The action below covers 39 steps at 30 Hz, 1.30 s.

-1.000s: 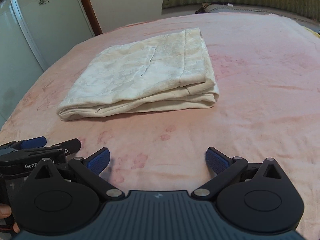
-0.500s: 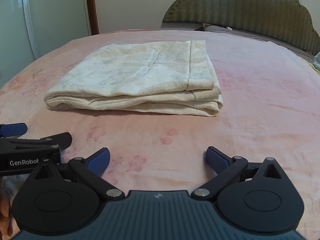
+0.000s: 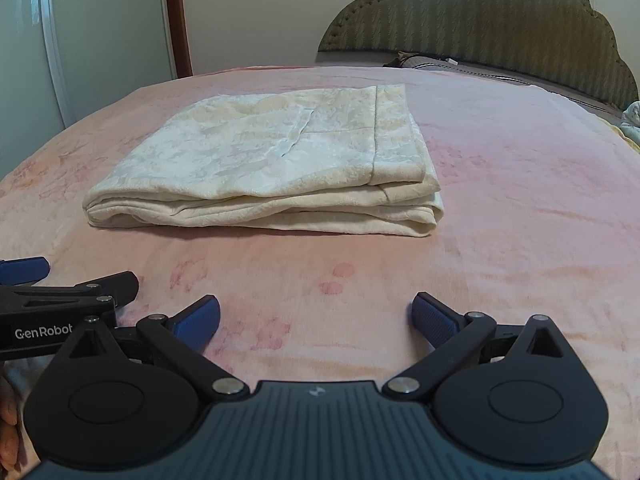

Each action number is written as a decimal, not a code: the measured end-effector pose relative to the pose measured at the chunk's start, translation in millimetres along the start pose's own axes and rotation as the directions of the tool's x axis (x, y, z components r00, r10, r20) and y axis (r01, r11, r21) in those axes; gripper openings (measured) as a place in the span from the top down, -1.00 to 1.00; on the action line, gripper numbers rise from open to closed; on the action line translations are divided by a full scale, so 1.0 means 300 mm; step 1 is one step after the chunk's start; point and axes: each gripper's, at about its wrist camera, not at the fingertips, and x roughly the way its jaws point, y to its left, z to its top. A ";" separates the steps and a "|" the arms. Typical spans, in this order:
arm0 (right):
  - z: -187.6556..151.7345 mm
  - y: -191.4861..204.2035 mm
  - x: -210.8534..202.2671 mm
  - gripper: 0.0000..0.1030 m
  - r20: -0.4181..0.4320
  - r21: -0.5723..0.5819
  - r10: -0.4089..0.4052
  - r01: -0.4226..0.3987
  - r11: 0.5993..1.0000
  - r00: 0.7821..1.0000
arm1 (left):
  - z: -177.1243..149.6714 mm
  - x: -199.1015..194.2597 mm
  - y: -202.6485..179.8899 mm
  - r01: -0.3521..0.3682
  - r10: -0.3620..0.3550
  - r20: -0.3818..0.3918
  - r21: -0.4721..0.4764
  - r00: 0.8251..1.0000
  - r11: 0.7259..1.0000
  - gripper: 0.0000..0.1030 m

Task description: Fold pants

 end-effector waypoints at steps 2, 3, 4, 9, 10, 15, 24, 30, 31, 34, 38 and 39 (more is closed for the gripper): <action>-0.002 -0.001 -0.003 -1.00 0.002 -0.002 -0.001 0.001 1.000 1.000 | 0.000 0.000 0.000 0.001 -0.001 0.000 -0.001 1.000 1.000 -1.00; -0.002 -0.001 -0.004 -1.00 0.003 -0.003 -0.001 0.001 1.000 1.000 | 0.000 0.000 0.000 0.001 -0.001 0.000 -0.002 1.000 1.000 -1.00; -0.002 -0.003 -0.007 -1.00 0.009 0.000 0.000 0.000 1.000 1.000 | -0.001 0.000 0.000 0.002 -0.002 0.000 -0.002 1.000 1.000 -1.00; 0.004 -0.023 -0.005 -1.00 0.021 0.046 -0.003 0.002 0.999 1.000 | -0.002 0.000 -0.001 0.002 -0.002 -0.001 -0.002 1.000 1.000 -1.00; 0.007 -0.017 0.001 -1.00 0.014 0.036 -0.009 0.009 0.999 1.000 | -0.002 0.000 0.000 0.001 -0.001 0.000 -0.002 1.000 1.000 -1.00; 0.013 0.008 0.007 -1.00 -0.006 -0.019 -0.029 0.029 0.999 1.000 | -0.002 0.002 -0.002 -0.002 0.002 -0.003 -0.001 1.000 1.000 -1.00; 0.017 -0.002 0.026 -1.00 -0.005 0.010 -0.023 0.023 1.000 1.000 | -0.002 0.002 0.001 0.001 -0.001 -0.003 -0.006 1.000 1.000 -1.00; 0.002 -0.011 0.013 -1.00 0.010 0.014 -0.023 0.023 1.000 1.000 | -0.002 0.002 0.001 0.000 0.000 -0.003 -0.005 1.000 1.000 -1.00; 0.000 -0.014 0.011 -1.00 0.015 0.019 -0.025 0.025 1.000 1.000 | -0.002 0.001 0.001 0.000 0.000 -0.003 -0.005 1.000 1.000 -1.00; 0.003 -0.018 0.010 -1.00 0.018 0.028 -0.035 0.035 0.999 0.999 | -0.003 0.001 0.000 0.001 -0.001 -0.003 -0.006 1.000 1.000 -1.00; 0.008 -0.021 0.012 -1.00 0.019 0.041 -0.061 0.061 0.997 0.998 | -0.003 -0.001 0.002 0.003 -0.003 0.000 -0.011 1.000 1.000 -1.00; 0.008 -0.017 0.013 -1.00 0.018 0.035 -0.067 0.067 0.997 0.998 | -0.004 -0.005 0.005 0.002 -0.002 0.004 -0.018 1.000 1.000 -1.00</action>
